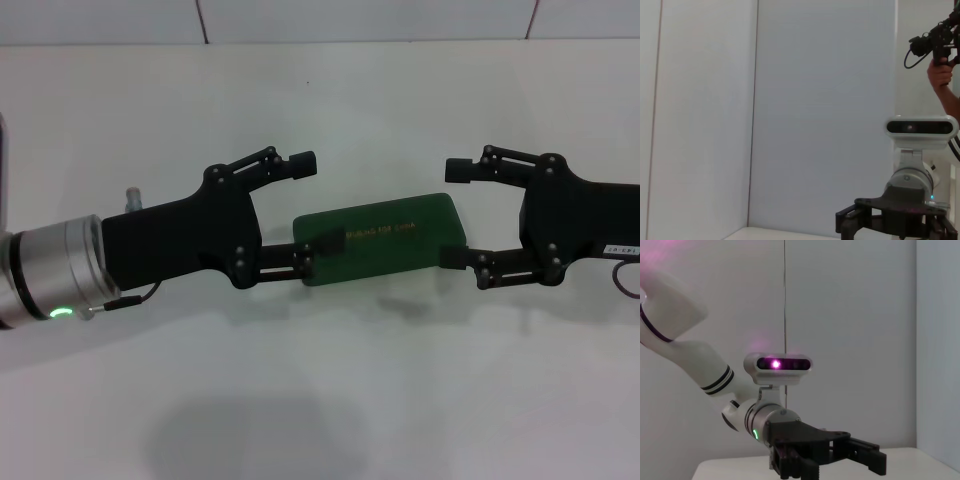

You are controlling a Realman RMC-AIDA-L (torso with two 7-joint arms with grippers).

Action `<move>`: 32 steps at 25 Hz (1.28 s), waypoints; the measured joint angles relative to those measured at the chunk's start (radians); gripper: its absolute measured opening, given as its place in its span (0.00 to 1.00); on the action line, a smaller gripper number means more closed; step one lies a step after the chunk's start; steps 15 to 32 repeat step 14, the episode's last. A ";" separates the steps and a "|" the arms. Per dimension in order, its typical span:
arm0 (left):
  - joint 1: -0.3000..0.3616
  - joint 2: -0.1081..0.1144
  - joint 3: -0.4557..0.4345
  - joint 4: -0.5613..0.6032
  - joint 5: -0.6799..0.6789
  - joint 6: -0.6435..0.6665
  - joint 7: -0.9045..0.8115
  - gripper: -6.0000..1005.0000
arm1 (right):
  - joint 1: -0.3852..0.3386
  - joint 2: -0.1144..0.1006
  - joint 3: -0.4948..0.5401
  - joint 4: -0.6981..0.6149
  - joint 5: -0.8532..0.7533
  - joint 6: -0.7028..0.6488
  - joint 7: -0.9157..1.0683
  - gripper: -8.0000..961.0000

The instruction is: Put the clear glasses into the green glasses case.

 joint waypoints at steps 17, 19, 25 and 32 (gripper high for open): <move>0.004 -0.001 0.000 -0.001 -0.001 -0.001 0.023 0.89 | 0.000 0.014 -0.001 0.000 0.001 0.053 -0.003 0.93; 0.004 -0.001 0.000 -0.001 -0.001 -0.001 0.023 0.89 | 0.000 0.014 -0.001 0.000 0.001 0.053 -0.003 0.93; 0.004 -0.001 0.000 -0.001 -0.001 -0.001 0.023 0.89 | 0.000 0.014 -0.001 0.000 0.001 0.053 -0.003 0.93; 0.004 -0.001 0.000 -0.001 -0.001 -0.001 0.023 0.89 | 0.000 0.014 -0.001 0.000 0.001 0.053 -0.003 0.93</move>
